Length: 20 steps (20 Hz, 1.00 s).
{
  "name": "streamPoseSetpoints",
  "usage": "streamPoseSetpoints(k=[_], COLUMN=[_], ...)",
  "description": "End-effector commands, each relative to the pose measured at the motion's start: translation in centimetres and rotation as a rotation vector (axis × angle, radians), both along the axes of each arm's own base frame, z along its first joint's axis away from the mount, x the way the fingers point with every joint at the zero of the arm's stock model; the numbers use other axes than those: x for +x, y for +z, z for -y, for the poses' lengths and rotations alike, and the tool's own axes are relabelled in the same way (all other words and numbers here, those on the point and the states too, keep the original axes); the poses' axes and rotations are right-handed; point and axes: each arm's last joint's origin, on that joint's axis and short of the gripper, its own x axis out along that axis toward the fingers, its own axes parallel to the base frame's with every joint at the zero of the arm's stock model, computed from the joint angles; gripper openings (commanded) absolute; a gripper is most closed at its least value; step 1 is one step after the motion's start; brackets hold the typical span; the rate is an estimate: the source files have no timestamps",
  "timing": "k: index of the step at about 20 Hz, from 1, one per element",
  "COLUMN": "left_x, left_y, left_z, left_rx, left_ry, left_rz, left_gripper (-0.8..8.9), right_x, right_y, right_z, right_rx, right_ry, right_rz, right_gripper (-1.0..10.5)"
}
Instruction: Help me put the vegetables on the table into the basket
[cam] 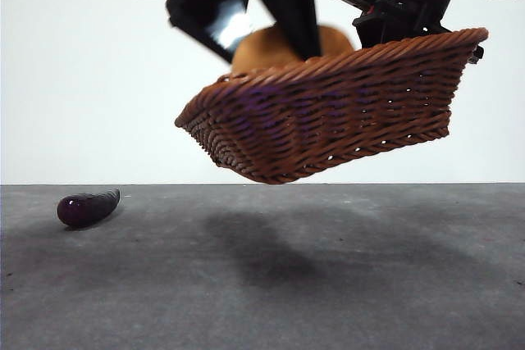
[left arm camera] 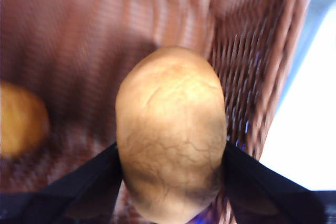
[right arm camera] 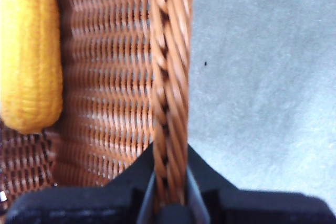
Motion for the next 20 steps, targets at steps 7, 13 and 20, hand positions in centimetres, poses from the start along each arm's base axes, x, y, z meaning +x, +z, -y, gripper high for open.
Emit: streamPoseSetpoints(k=[7,13,20], left_x=[1.0,3.4,8.8], left_y=[-0.3,1.7,2.4], left_z=[0.3,-5.8,-13.7], left_rx=[-0.012,0.105,0.057], left_ry=[-0.039,0.21,0.541], left_rz=[0.062,0.137,0.202], left_gripper=[5.74,5.66,5.66], right_x=[-0.3,-0.2,-0.2], right_y=[0.3,0.2,0.2], right_z=[0.0,0.2,0.2], right_rx=[0.032,-0.028,-0.031], right_ry=[0.002,-0.026,-0.027], right_rz=[-0.01,0.016,0.02], right_gripper=[-0.1,-0.1,-0.1])
